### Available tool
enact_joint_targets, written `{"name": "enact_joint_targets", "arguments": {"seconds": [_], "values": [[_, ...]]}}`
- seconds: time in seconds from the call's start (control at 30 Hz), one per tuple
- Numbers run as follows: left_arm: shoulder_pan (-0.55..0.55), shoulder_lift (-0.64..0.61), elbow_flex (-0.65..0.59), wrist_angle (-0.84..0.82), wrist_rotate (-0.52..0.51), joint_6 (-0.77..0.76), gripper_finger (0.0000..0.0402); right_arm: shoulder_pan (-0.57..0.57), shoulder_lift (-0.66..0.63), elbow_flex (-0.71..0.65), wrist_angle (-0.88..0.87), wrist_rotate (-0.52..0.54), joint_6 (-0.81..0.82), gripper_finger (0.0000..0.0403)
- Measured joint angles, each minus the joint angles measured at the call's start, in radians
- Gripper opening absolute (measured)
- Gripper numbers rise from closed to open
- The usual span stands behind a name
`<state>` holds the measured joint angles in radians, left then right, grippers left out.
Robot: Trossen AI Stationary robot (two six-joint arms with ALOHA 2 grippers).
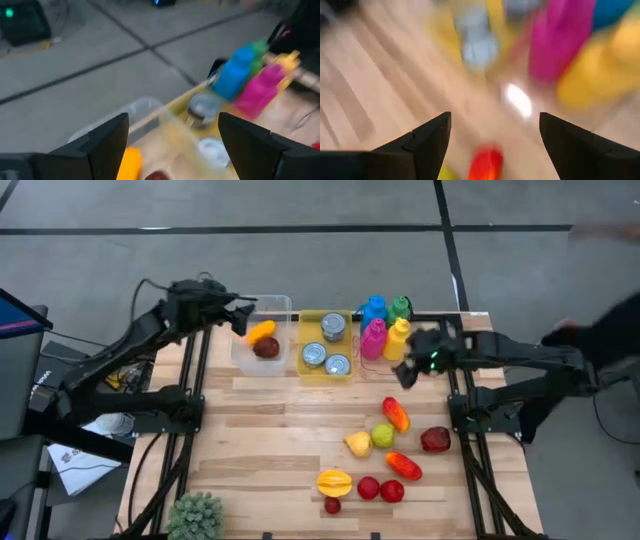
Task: Pick & Place Food Item
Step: Put the top red mango into the transparent container
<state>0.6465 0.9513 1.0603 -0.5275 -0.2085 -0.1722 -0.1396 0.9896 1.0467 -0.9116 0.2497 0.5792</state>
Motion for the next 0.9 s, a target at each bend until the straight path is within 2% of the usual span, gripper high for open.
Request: {"name": "enact_joint_targets", "arguments": {"seconds": [0.17, 0.4, 0.57, 0.8, 0.9], "values": [[-0.021, -0.065, 0.000, 0.041, 0.029, -0.041, 0.0294, 0.073, 0.146, 0.000, -0.189, -0.071, 0.171, 0.0292], [-0.024, -0.045, 0.000, 0.064, 0.106, -0.046, 0.0294, 0.099, 0.358, 0.000, -0.212, -0.168, 0.219, 0.0302], [-0.024, -0.005, 0.000, 0.065, 0.147, -0.046, 0.0294, 0.073, 0.448, -0.063, -0.154, -0.233, 0.213, 0.0318], [-0.024, 0.022, -0.001, 0.064, 0.155, -0.046, 0.0294, 0.052, 0.511, -0.200, 0.133, -0.374, 0.200, 0.0347], [-0.024, 0.021, -0.001, 0.065, 0.155, -0.046, 0.0294, 0.061, 0.542, -0.232, 0.159, -0.382, 0.212, 0.0350]]}}
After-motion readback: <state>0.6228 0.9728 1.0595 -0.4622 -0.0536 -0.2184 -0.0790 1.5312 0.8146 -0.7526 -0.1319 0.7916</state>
